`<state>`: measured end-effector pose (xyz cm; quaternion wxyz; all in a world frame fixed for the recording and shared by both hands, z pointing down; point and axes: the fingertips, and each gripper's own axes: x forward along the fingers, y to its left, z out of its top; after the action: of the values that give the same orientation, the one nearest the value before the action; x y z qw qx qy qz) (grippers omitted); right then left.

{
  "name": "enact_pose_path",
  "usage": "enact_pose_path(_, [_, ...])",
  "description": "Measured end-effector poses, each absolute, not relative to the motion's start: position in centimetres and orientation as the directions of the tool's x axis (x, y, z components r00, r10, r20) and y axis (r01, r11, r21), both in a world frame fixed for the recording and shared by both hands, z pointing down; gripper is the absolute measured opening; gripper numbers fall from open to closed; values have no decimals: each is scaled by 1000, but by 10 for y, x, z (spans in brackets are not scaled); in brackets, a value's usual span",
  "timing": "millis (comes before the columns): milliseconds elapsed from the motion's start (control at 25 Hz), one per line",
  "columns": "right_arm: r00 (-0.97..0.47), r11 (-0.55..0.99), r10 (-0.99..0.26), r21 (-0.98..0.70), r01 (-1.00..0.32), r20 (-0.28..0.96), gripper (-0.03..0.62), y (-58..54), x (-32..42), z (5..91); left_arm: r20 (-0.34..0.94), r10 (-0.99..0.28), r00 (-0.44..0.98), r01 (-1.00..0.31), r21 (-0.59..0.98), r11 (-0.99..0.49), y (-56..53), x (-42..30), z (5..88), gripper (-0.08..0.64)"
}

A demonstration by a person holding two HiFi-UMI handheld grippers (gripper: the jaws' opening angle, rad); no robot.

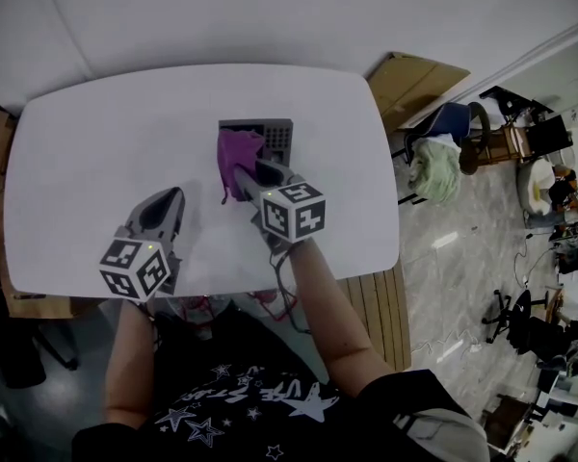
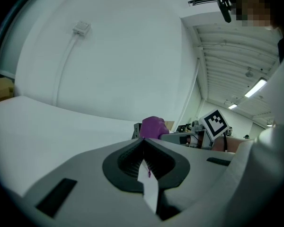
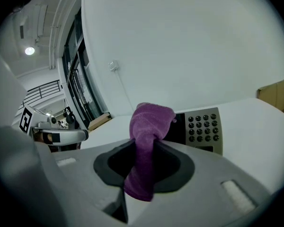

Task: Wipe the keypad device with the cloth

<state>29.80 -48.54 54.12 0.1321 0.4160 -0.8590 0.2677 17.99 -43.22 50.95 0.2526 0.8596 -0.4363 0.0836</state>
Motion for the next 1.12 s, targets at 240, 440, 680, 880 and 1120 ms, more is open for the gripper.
enact_pose_path(240, [-603,503,-643,-333,-798,473,98,-507,293,550,371,-708,600,-796,367,-482,-440,177,515,9])
enact_pose_path(440, [-560,460,-663,-320,-828,496,98,-516,309,559,382,-703,600,-796,374,-477,-442,179,518,9])
enact_pose_path(680, [-546,444,-671,-319,-838,501,98,-517,323,562,385,-696,605,-792,375,-481,-443,188,520,9])
enact_pose_path(880, [-537,431,-678,-320,-844,501,98,-515,329,561,385,-693,610,-789,372,-489,-441,191,518,9])
enact_pose_path(1120, [-518,415,-690,-310,-856,506,98,-514,346,560,385,-690,613,-787,374,-490,-436,199,518,9])
